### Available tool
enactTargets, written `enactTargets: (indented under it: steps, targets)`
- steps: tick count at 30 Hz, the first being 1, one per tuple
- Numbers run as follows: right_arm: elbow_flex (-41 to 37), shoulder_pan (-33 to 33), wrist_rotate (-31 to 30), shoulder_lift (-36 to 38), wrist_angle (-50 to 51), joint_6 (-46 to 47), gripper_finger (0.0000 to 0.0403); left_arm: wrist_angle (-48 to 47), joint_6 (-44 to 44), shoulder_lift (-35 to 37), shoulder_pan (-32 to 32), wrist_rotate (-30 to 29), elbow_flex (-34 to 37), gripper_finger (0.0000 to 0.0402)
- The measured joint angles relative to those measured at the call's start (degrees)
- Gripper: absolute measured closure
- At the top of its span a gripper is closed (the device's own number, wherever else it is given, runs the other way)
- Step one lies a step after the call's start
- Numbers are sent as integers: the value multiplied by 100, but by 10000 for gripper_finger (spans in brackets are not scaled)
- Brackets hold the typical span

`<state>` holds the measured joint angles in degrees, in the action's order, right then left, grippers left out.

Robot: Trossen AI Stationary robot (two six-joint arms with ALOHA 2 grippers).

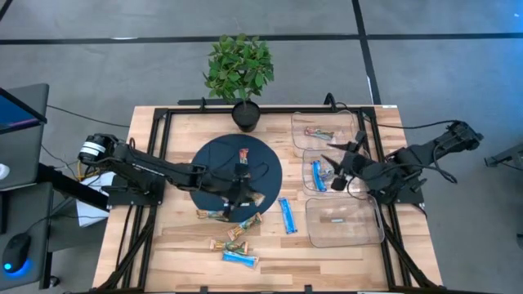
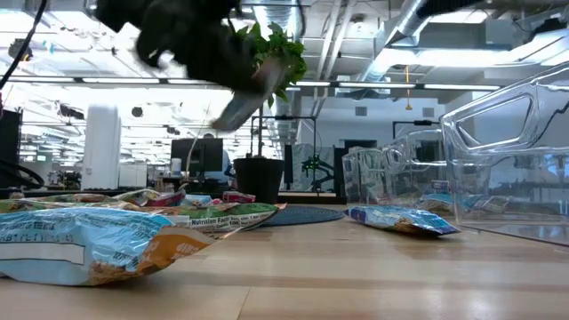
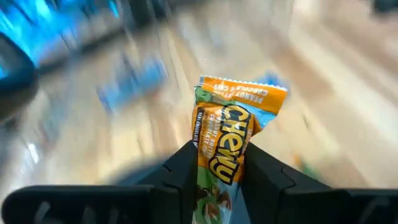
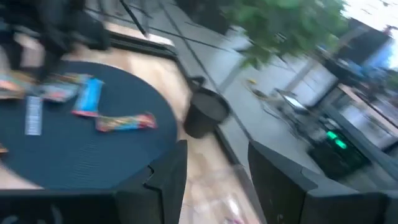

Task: Pick and place Granola Bars by type
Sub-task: Put the yellow granola bar into the bottom transparent bin

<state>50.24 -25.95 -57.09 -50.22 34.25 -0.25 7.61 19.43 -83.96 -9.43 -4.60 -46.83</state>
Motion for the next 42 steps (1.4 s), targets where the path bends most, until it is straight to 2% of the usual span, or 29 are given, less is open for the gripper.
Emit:
enactTargets:
  steps: [4, 6, 11, 17, 22, 28, 32, 42]
  targets:
    - [0, 294, -307, 0, 460, 499, 239, 1209, 385, -74, 159, 485, -1, 307]
    - [-41, 431, -473, 3, 520, 725, 239, 2008, 462, -298, 265, 844, -18, 306]
    - [-329, 703, -1221, 9, 609, 1147, 239, 3145, 543, -1079, 463, 1501, -225, 306]
    - [-678, 932, -1845, 10, 710, 1734, 239, 3313, 541, -2167, 576, 1928, -1249, 306]
    - [-787, 1052, -2011, 11, 1579, 2748, 239, 3127, 534, -2958, 598, 2445, -2230, 306]
    - [-1096, 1059, -2282, 10, 2861, 4438, 239, 3025, 247, -3924, 652, 2923, -3411, 306]
    - [-1126, 1023, -2424, 11, 3351, 5302, 239, 2831, 195, -4270, 658, 3140, -4010, 306]
    - [-1126, 780, -2536, 11, 3345, 5339, 239, 2963, -29, -4305, 585, 3340, -4294, 306]
